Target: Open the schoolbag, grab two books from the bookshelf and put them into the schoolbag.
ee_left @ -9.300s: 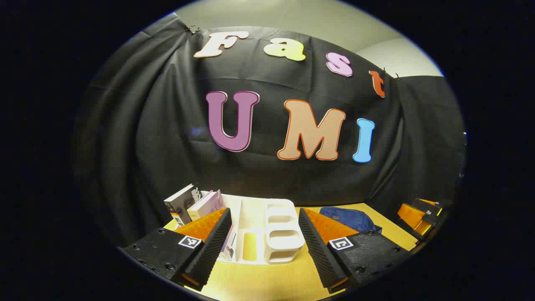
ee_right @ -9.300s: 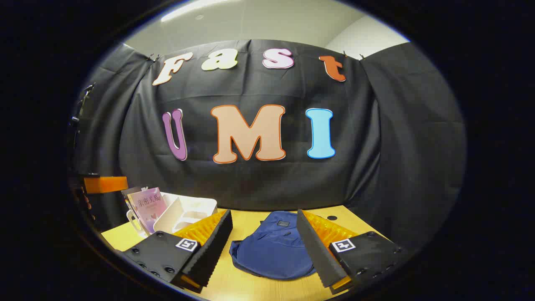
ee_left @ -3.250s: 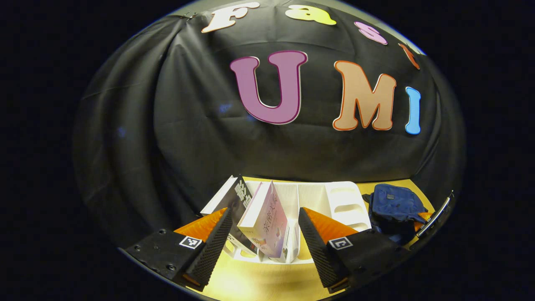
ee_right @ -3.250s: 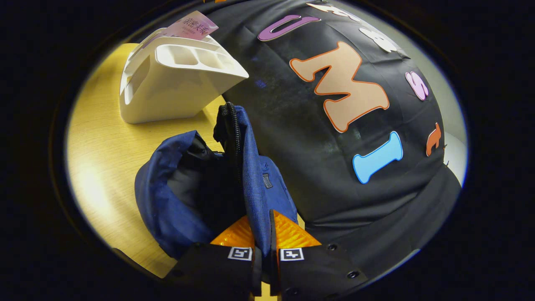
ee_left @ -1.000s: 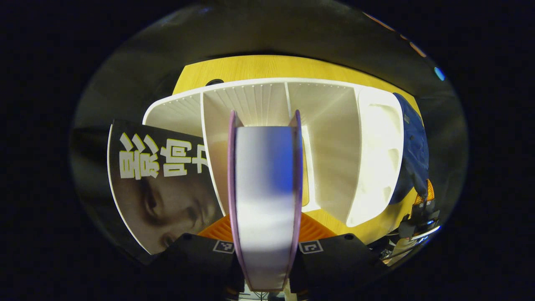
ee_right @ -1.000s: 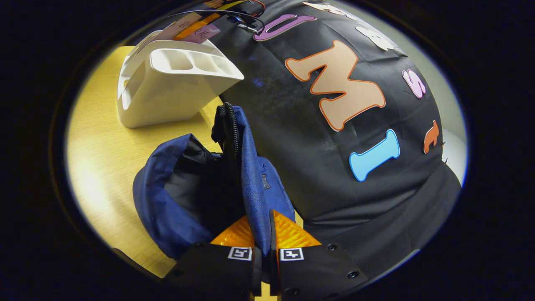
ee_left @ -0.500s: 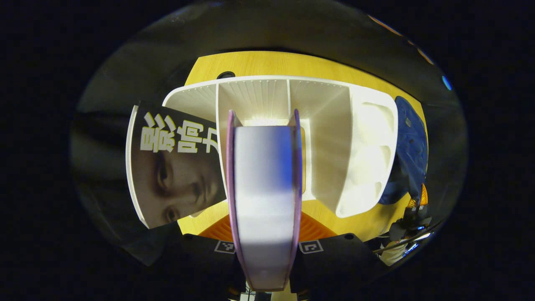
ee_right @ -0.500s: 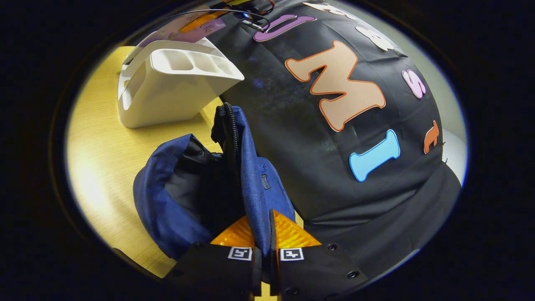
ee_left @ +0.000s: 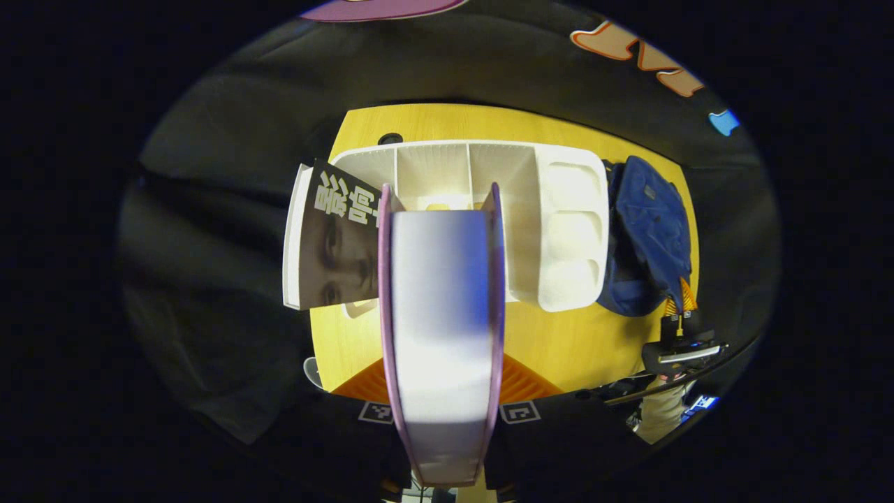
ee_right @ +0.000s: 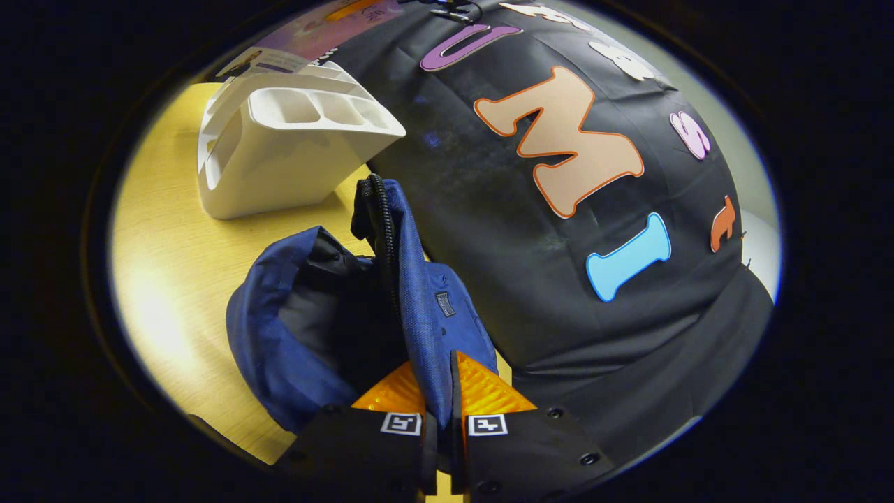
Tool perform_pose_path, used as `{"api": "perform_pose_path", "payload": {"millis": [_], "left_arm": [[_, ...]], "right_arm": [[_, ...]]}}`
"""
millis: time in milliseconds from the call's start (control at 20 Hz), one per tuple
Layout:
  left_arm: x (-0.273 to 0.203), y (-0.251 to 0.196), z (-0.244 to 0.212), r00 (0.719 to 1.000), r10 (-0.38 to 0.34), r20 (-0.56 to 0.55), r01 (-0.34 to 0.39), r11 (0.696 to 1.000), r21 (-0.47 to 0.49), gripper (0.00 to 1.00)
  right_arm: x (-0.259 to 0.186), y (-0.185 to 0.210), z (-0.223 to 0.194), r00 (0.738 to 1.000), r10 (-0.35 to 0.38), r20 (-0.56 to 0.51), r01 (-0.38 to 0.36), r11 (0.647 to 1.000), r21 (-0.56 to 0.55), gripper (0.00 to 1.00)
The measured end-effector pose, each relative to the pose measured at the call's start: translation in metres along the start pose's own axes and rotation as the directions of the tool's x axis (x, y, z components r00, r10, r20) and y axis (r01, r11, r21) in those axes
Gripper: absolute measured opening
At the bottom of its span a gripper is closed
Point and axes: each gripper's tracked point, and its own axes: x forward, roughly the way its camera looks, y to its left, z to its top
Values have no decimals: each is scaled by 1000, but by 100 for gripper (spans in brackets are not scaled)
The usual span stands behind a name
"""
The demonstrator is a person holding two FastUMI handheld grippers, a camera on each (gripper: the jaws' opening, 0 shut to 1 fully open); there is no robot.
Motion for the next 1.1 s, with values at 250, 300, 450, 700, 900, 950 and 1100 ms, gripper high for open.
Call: {"api": "perform_pose_path", "payload": {"millis": [250,300,450,700,900,950,1100], "left_arm": [[-40,-12,-23,998,-34,60,37,998,-49,39],[-47,-20,-29,996,-52,69,56,997,-58,39],[-59,-50,-42,986,-124,109,130,990,-47,39],[-68,-114,-54,940,-297,171,307,951,-35,39],[-56,-156,-51,885,-412,215,424,905,-13,38],[-51,-168,-49,871,-436,226,450,893,-12,39],[-31,-201,-45,823,-507,255,524,852,0,38]], "right_arm": [[-1,-5,-2,1000,0,4,0,1000,14,8],[-2,-8,-2,1000,2,3,-2,1000,19,12],[-2,-11,-1,1000,8,6,-8,999,38,7],[-4,-22,0,1000,11,6,-11,995,101,7],[-7,-29,-1,1000,17,6,-18,989,146,7],[-8,-30,-1,1000,19,5,-20,987,158,7],[-11,-35,0,1000,23,5,-24,981,191,10]]}}
